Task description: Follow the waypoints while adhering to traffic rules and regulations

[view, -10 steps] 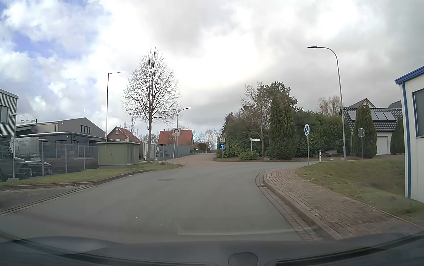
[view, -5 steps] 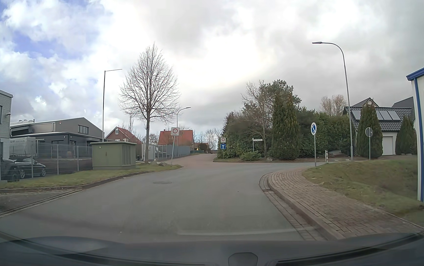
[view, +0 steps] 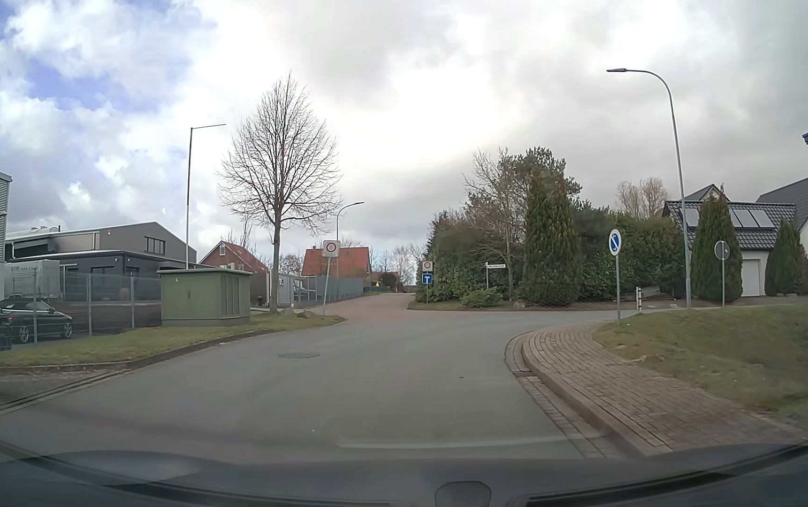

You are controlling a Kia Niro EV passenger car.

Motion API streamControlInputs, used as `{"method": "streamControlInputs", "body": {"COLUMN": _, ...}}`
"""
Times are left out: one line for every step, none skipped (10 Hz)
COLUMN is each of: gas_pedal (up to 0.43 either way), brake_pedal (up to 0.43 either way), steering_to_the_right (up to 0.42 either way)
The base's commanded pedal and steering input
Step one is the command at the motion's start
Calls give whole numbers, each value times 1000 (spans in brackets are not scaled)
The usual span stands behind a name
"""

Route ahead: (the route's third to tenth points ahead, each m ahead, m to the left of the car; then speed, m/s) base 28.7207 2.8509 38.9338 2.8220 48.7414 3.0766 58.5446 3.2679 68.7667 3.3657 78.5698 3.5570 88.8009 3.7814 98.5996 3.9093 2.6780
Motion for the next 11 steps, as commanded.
{"method": "streamControlInputs", "body": {"gas_pedal": 138, "brake_pedal": 0, "steering_to_the_right": -13}}
{"method": "streamControlInputs", "body": {"gas_pedal": 138, "brake_pedal": 0, "steering_to_the_right": -12}}
{"method": "streamControlInputs", "body": {"gas_pedal": 138, "brake_pedal": 0, "steering_to_the_right": -9}}
{"method": "streamControlInputs", "body": {"gas_pedal": 138, "brake_pedal": 0, "steering_to_the_right": -6}}
{"method": "streamControlInputs", "body": {"gas_pedal": 138, "brake_pedal": 0, "steering_to_the_right": -4}}
{"method": "streamControlInputs", "body": {"gas_pedal": 138, "brake_pedal": 0, "steering_to_the_right": -4}}
{"method": "streamControlInputs", "body": {"gas_pedal": 138, "brake_pedal": 0, "steering_to_the_right": -4}}
{"method": "streamControlInputs", "body": {"gas_pedal": 138, "brake_pedal": 0, "steering_to_the_right": -4}}
{"method": "streamControlInputs", "body": {"gas_pedal": 118, "brake_pedal": 0, "steering_to_the_right": -4}}
{"method": "streamControlInputs", "body": {"gas_pedal": 87, "brake_pedal": 0, "steering_to_the_right": -4}}
{"method": "streamControlInputs", "body": {"gas_pedal": 87, "brake_pedal": 0, "steering_to_the_right": -4}}
